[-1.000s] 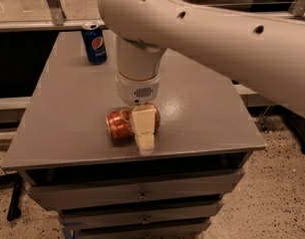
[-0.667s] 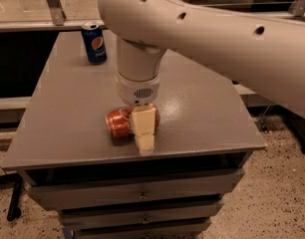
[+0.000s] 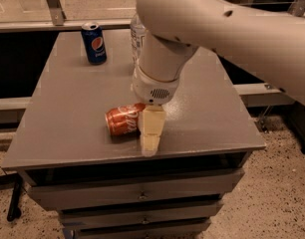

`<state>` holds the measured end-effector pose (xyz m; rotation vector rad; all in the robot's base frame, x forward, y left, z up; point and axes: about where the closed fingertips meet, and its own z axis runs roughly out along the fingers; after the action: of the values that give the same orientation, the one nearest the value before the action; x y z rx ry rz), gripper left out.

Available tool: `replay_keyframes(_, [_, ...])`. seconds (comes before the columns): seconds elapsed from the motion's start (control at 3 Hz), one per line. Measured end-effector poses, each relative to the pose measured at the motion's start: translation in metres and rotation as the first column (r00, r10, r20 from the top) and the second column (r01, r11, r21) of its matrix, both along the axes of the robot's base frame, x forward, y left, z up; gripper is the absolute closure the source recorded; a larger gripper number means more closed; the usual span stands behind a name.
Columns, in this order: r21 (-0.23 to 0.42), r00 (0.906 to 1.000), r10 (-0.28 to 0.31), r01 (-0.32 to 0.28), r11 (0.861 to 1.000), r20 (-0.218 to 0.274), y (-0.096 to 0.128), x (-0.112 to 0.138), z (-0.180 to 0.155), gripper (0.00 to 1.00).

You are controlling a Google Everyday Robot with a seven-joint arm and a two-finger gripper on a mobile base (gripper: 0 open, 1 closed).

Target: Knock coke can over

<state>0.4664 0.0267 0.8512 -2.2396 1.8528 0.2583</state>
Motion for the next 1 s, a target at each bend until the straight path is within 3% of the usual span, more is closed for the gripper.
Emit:
replay_keyframes(0.33, [0.174,0.9913,-0.131,0.131,0.976,-0.007,-0.019,0.000,0.016,0.00])
replay_keyframes(0.67, [0.341,0.9691,-0.244,0.241,0.909,-0.036,-0.041,-0.001,0.028,0.00])
replay_keyframes(1.0, [0.483,0.9392,-0.341,0.318,0.816,-0.044,-0.077,-0.005,0.031,0.00])
